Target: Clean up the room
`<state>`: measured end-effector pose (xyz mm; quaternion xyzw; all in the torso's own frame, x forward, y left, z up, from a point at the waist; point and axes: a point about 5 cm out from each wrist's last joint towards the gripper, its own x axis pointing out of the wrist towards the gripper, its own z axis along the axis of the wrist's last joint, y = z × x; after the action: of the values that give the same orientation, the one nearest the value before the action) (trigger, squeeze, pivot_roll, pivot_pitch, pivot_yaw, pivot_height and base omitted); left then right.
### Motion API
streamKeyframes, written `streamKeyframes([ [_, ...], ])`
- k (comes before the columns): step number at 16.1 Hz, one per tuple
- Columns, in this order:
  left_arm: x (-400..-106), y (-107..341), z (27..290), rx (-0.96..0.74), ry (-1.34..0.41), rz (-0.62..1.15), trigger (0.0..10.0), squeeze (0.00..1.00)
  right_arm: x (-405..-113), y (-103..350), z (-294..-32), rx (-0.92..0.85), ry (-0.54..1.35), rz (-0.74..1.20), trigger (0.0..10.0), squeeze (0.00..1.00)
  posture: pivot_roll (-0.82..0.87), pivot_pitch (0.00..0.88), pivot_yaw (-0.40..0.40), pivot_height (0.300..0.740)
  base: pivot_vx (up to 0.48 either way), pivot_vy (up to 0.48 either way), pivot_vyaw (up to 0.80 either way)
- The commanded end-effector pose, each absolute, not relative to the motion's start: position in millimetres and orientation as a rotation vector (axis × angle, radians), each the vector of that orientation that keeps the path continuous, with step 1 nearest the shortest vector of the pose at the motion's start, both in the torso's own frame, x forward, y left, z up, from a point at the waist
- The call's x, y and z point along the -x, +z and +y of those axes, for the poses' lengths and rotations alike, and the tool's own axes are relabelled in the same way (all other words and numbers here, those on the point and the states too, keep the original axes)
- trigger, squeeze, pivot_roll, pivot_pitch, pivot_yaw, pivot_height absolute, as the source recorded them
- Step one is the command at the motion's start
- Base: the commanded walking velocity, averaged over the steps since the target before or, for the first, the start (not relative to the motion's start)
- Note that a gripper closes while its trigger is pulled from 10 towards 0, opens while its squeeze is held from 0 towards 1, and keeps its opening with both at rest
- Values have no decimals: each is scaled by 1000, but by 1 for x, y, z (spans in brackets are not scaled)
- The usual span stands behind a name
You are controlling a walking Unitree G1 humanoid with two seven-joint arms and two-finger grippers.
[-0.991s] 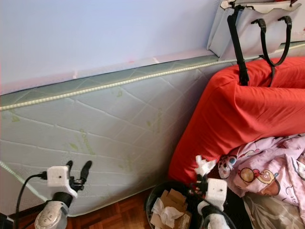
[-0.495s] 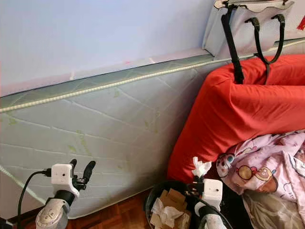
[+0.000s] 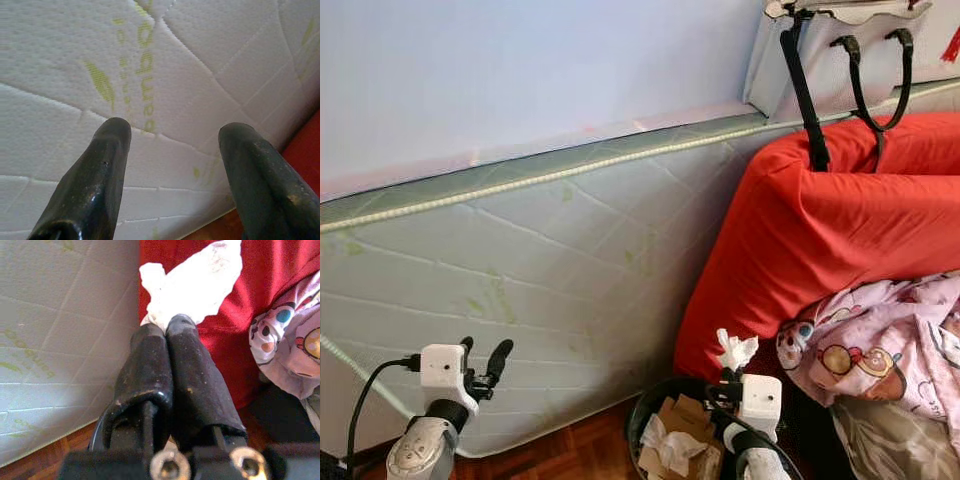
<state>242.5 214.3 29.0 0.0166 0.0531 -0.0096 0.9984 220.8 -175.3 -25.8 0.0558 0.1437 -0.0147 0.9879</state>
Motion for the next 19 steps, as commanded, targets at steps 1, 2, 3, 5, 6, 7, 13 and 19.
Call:
streamKeyframes([
  [1,-242,26,217,-22,-3,127,10000,0,-223,-27,-173,-104,-20,309,10000,0,-4,0,4,690,0,0,0],
  [2,-243,27,217,-20,-4,126,10000,0,-225,-26,-173,-107,-15,310,10000,0,-4,0,4,675,0,0,0],
  [3,-245,28,216,-20,-6,125,10000,0,-226,-26,-173,-102,-16,307,10000,0,-5,0,5,665,0,0,0],
  [5,-247,30,215,-21,-6,120,10000,0,-228,-22,-173,-105,-14,280,10000,0,3,0,2,665,0,0,0],
  [6,-248,30,215,-23,-5,120,10000,0,-228,-23,-174,-94,-12,293,10000,0,5,0,0,665,0,0,0],
  [7,-250,31,216,-24,-3,118,10000,0,-228,-23,-174,-89,-8,297,10000,0,13,0,-6,665,0,0,0],
  [13,-252,32,215,-21,7,117,10000,0,-232,-24,-172,-91,15,311,10000,0,16,15,-16,665,0,0,0],
  [19,-253,34,215,-19,12,118,10000,0,-235,-27,-171,-86,39,345,10000,0,30,43,-21,665,0,0,0],
])
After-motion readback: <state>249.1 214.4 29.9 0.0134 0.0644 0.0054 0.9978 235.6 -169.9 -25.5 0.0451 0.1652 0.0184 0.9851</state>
